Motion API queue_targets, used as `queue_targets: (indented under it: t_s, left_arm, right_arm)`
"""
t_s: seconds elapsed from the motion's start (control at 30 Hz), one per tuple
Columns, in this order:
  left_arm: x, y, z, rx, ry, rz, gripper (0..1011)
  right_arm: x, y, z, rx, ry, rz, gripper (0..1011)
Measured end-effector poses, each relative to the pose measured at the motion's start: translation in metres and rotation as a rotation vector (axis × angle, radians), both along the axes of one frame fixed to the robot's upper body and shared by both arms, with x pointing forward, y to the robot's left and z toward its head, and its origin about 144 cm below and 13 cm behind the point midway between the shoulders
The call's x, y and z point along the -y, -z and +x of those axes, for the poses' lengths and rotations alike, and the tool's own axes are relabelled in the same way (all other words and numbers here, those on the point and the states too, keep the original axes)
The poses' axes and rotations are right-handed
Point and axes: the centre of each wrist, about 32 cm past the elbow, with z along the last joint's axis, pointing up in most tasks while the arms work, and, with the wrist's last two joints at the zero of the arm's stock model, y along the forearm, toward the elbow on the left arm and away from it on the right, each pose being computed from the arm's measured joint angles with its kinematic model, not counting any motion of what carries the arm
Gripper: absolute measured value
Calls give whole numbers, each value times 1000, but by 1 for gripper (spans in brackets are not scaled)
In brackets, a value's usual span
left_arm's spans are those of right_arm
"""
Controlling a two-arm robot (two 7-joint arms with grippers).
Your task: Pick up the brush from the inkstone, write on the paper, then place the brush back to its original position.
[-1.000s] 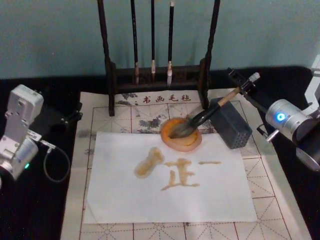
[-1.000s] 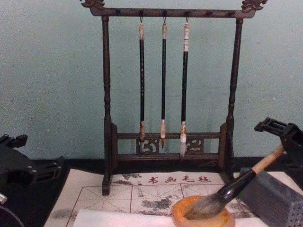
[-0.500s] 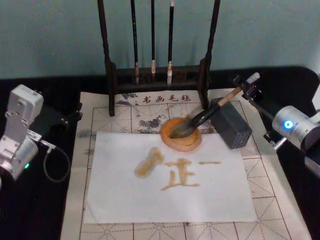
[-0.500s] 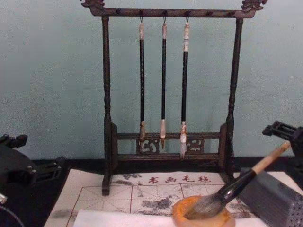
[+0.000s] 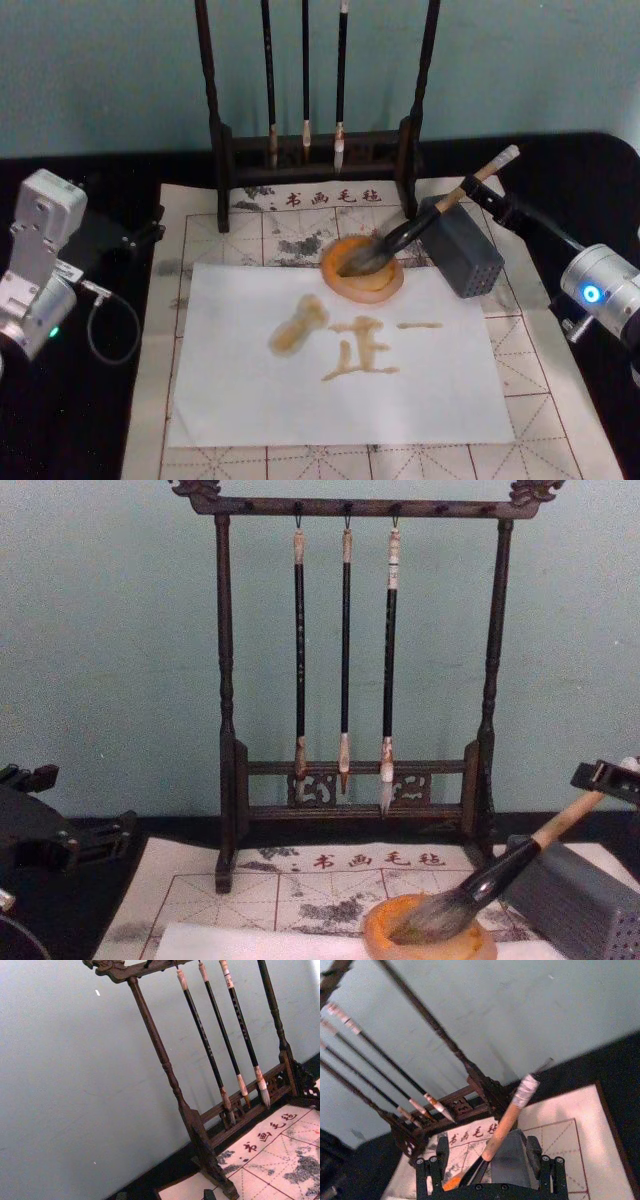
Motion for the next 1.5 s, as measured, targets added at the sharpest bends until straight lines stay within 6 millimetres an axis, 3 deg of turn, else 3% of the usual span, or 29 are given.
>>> queue_targets:
  t_s: [0.6,1.5]
  left_arm:
    - [0,0,0,0,0,0,1001]
    - [0,0,0,0,0,0,1001]
  right_arm:
    - [-8,5,-9,168,-52,-453,1000]
    - [-8,8,-10,166,-77,-512,1002]
